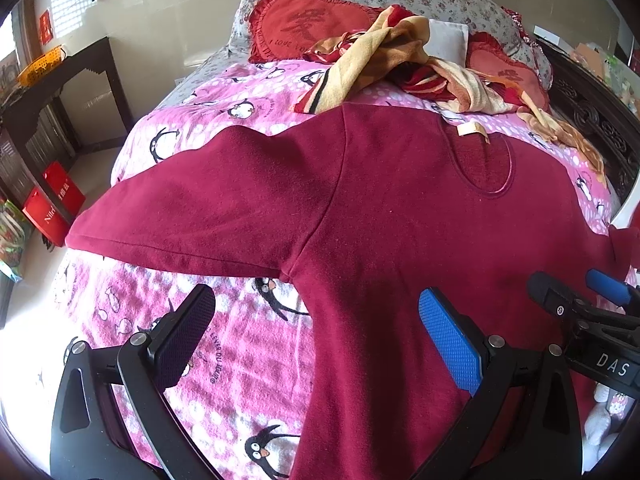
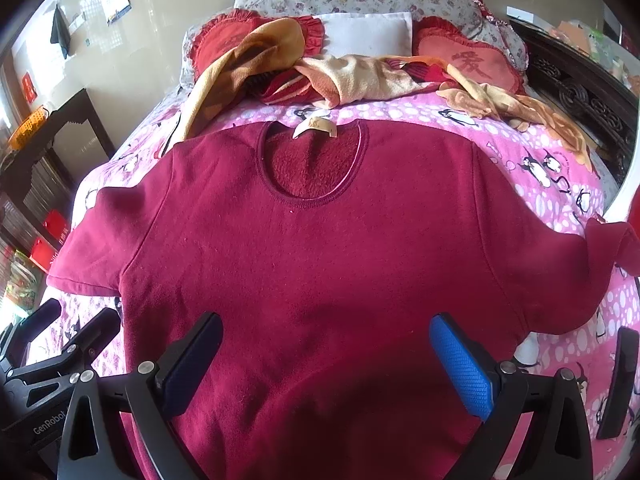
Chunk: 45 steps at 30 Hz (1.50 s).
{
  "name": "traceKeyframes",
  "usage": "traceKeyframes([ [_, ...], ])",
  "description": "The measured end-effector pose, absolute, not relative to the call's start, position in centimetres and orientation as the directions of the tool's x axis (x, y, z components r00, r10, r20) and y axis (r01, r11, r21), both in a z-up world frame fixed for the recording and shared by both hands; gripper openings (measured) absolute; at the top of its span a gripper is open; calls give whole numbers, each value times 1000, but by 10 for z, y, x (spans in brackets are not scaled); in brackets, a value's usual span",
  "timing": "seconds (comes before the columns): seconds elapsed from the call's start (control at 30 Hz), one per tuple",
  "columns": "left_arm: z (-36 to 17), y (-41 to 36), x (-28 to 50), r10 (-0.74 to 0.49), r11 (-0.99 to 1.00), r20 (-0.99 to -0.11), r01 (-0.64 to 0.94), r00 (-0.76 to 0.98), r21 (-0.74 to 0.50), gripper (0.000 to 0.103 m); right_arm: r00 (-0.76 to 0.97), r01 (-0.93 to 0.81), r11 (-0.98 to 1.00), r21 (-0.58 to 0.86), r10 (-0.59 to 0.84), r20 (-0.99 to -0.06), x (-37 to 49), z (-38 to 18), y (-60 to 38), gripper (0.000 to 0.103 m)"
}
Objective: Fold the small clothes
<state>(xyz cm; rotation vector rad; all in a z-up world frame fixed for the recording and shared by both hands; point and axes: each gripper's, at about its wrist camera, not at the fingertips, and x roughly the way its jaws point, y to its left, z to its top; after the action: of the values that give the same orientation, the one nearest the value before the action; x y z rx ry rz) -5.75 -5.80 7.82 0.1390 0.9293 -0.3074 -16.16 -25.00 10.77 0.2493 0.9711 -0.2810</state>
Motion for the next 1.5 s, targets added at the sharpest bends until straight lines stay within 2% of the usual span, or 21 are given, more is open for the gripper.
traceKeyframes([
  [1.1,75,-36,-44,-179,963,-811,267,557,-30,102,510,312,948,67,-107,-854,-146,101,-236,103],
  [1.23,77,-20,-39,-199,965,-812,255,549,-64,102,508,300,952,66,-101,-855,-143,101,-232,103],
  [1.33,79,8,-28,-201,974,-815,204,544,-104,102,509,285,956,65,-94,-856,-141,101,-227,103],
  [1.5,75,75,1,-135,990,-821,46,555,-132,102,500,272,960,71,-78,-863,-138,96,-222,103],
])
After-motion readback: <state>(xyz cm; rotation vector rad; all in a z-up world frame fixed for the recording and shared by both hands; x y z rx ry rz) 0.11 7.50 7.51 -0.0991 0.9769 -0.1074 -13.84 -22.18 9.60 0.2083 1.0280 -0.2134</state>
